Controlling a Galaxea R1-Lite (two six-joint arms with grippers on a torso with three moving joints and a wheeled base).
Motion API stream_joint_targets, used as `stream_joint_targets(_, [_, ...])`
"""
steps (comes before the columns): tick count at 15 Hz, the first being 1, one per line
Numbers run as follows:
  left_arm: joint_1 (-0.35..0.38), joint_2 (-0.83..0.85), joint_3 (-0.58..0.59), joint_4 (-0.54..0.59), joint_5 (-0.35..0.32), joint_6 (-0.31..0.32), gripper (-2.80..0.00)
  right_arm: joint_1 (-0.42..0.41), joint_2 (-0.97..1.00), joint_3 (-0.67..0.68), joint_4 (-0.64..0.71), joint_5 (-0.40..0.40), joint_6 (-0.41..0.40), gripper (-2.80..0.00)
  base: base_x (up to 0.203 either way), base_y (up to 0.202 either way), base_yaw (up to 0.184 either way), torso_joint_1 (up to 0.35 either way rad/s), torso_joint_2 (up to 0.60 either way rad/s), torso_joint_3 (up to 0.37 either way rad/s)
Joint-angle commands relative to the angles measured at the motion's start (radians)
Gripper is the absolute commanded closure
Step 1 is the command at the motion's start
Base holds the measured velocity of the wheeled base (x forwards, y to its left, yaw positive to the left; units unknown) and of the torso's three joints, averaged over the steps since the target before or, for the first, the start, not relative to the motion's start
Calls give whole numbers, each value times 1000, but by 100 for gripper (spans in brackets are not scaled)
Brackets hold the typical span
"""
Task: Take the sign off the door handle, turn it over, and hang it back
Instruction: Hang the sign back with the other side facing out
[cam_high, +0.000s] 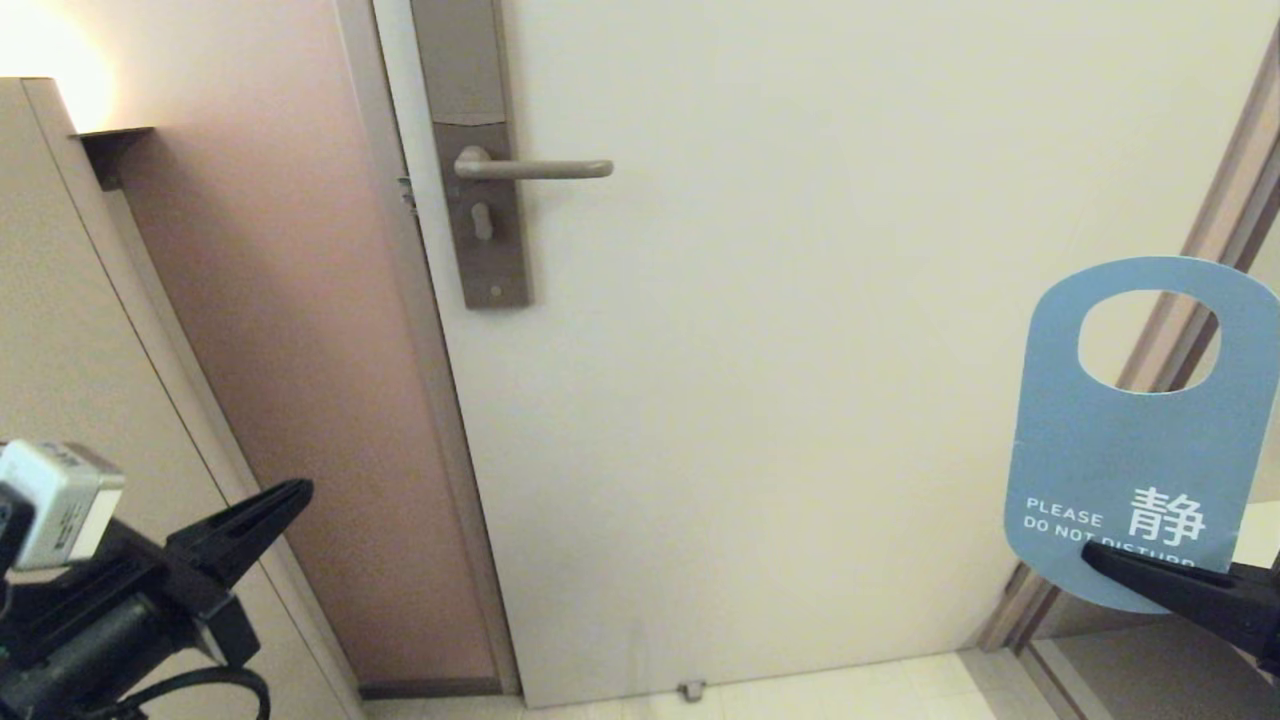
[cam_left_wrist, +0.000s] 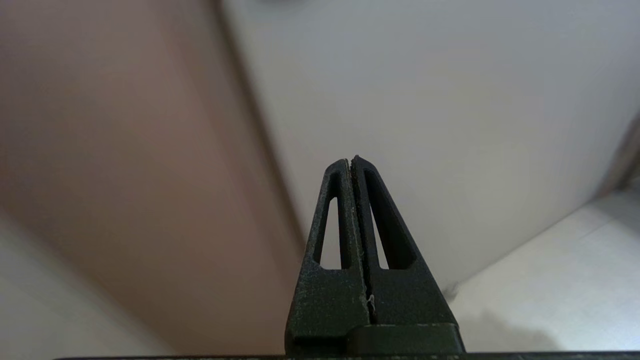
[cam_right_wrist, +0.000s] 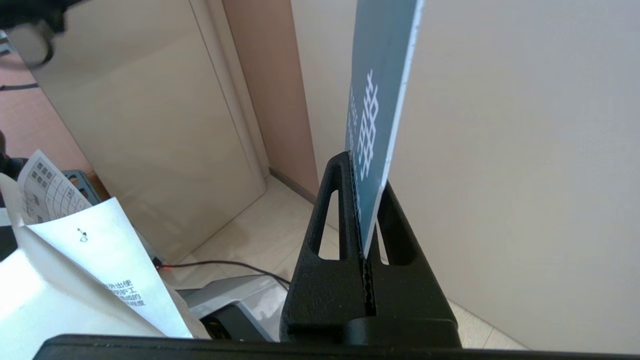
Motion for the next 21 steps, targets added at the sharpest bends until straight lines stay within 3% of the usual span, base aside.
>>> stream_joint_targets(1, [52,-118,67,13,12,2,0,-3,-18,9,-3,3,0,0,0,0,0,0,0,0])
stream_joint_targets(5, [111,-363,70,268,82,2,0,-13,-22,9,-3,2,0,0,0,0,0,0,0,0])
stream_joint_targets(10, [142,-772,66,712,151,0,0,-17,-21,6,-3,2,0,0,0,0,0,0,0,0])
stream_joint_targets(14, [167,-988,54,1026,176,1,0,-20,-18,11,-3,2,0,0,0,0,0,0,0,0])
stream_joint_targets(17, [173,-1069,66,1048,122,-19,0,-20,-16,19,-3,3,0,0,0,0,0,0,0,0])
stream_joint_targets(21, [176,-1182,70,1054,121,-70,0,-21,21,5,-4,2,0,0,0,0,0,0,0,0])
